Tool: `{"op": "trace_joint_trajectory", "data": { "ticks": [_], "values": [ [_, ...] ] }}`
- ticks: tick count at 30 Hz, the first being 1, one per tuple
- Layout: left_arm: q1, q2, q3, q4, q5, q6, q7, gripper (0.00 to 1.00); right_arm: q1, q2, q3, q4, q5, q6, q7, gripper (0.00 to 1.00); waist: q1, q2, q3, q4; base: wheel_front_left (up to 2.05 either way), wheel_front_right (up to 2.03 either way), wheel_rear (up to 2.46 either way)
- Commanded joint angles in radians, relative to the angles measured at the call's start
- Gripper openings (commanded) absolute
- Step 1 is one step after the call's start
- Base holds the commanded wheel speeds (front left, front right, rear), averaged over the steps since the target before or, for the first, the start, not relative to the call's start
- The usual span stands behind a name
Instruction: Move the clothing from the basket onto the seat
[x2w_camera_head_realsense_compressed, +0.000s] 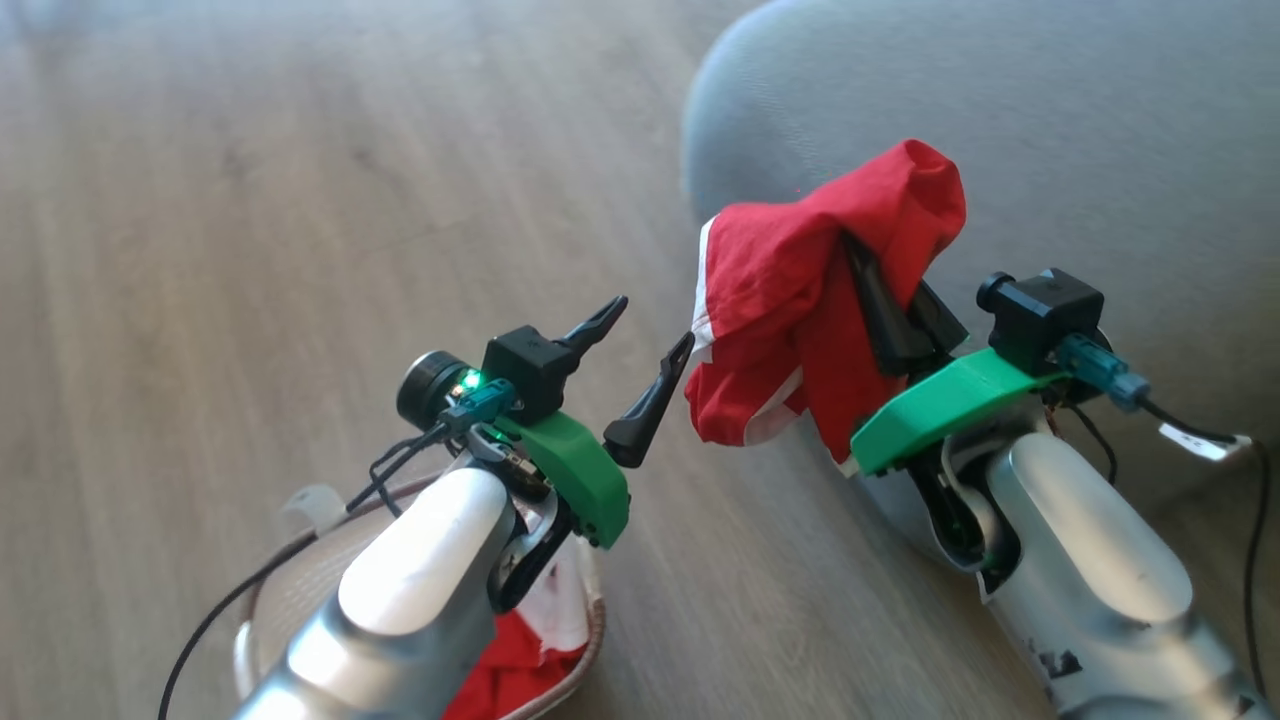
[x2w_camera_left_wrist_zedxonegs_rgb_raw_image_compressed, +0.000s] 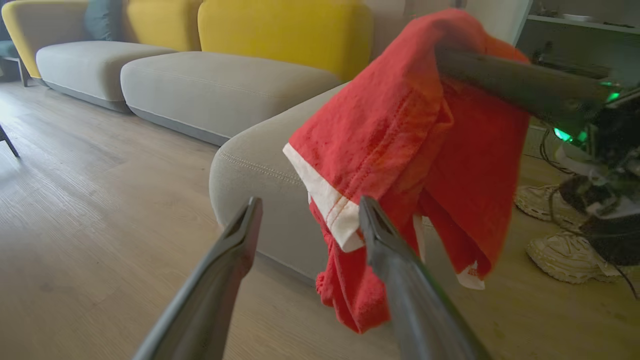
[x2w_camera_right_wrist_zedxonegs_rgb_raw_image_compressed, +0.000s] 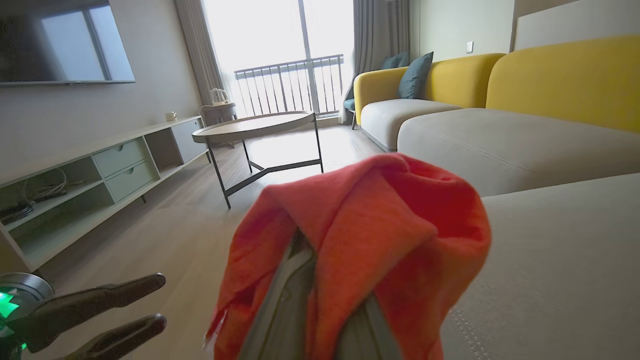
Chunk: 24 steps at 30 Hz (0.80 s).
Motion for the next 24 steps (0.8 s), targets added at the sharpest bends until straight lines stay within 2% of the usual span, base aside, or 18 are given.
{"op": "trace_joint_trajectory", "data": {
  "ticks": [1, 8, 16, 24],
  "values": [
    [-0.024, 0.016, 0.047, -0.037, 0.015, -0.005, -0.005, 1.00, 0.000, 0.011, 0.000, -0.042, -0.008, 0.007, -0.005, 0.00, 0.0000, -0.0001, -0.005, -0.077, 0.00, 0.00, 0.00],
    [-0.042, 0.008, 0.007, -0.041, 0.024, -0.006, -0.005, 1.00, 0.037, 0.002, -0.076, -0.091, -0.026, 0.007, -0.005, 0.00, 0.0000, -0.0001, 0.016, -0.116, 0.00, 0.00, 0.00],
    [-0.086, 0.002, -0.054, -0.066, 0.010, -0.006, -0.005, 1.00, 0.134, 0.009, -0.213, -0.179, -0.065, 0.007, -0.005, 0.00, 0.0000, -0.0001, 0.053, -0.137, 0.00, 0.00, 0.00],
    [-0.090, 0.043, -0.081, -0.117, 0.017, -0.006, -0.005, 1.00, 0.114, 0.004, -0.292, -0.193, -0.105, 0.007, -0.005, 0.00, 0.0000, -0.0001, 0.141, -0.148, 0.00, 0.00, 0.00]
  ]
}}
